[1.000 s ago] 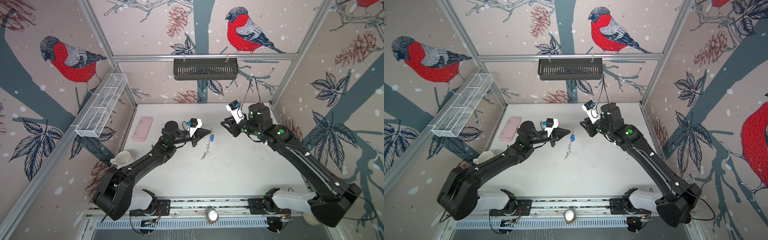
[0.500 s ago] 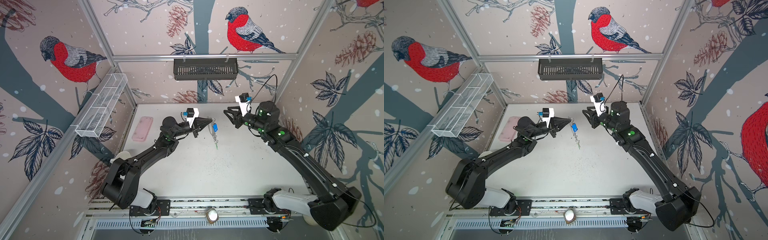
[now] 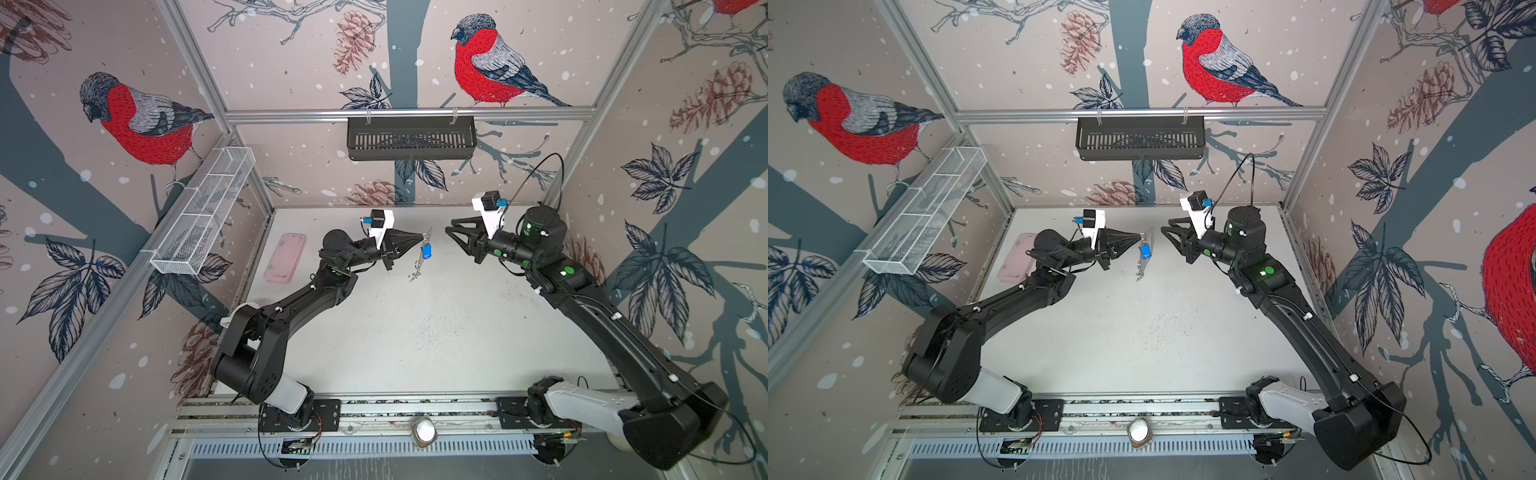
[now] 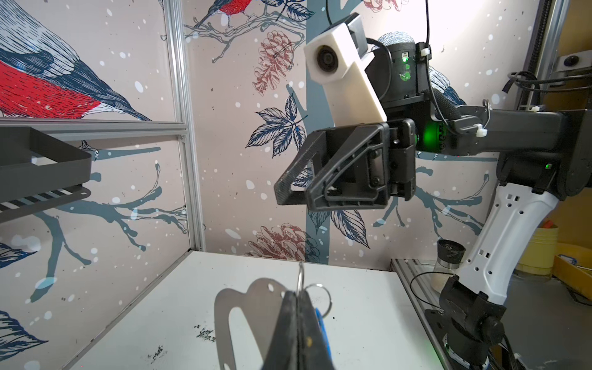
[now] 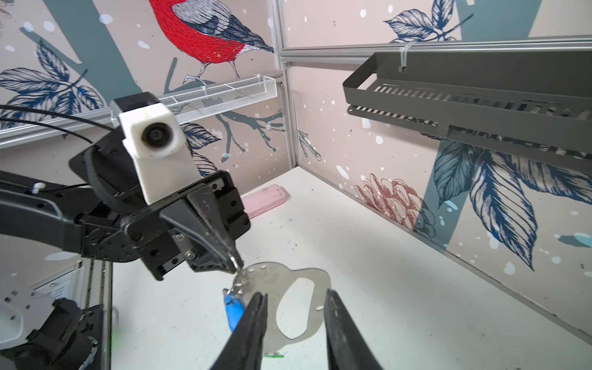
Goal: Attach keys to a key ring
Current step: Insert the key into the keyring.
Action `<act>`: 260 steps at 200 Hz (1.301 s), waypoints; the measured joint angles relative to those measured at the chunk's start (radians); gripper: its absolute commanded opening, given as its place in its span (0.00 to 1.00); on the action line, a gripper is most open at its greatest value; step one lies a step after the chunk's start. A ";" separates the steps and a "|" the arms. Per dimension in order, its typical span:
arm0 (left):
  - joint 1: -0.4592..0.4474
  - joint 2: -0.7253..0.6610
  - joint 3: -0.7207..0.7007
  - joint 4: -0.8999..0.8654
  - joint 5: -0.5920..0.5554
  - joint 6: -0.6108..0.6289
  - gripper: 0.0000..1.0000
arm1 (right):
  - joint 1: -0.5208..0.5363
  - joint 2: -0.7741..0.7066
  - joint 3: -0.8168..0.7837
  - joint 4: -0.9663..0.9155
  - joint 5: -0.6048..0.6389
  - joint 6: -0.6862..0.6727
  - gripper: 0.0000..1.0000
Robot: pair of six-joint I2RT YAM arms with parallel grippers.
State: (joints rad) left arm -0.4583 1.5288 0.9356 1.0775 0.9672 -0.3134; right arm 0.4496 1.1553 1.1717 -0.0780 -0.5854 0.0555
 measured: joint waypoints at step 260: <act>0.000 0.006 -0.018 0.092 0.087 -0.091 0.00 | 0.094 0.069 0.003 -0.002 -0.087 -0.056 0.19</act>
State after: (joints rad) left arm -0.4583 1.5349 0.9173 1.1698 1.0538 -0.4042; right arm 0.5438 1.2243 1.1748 -0.0803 -0.6724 -0.0002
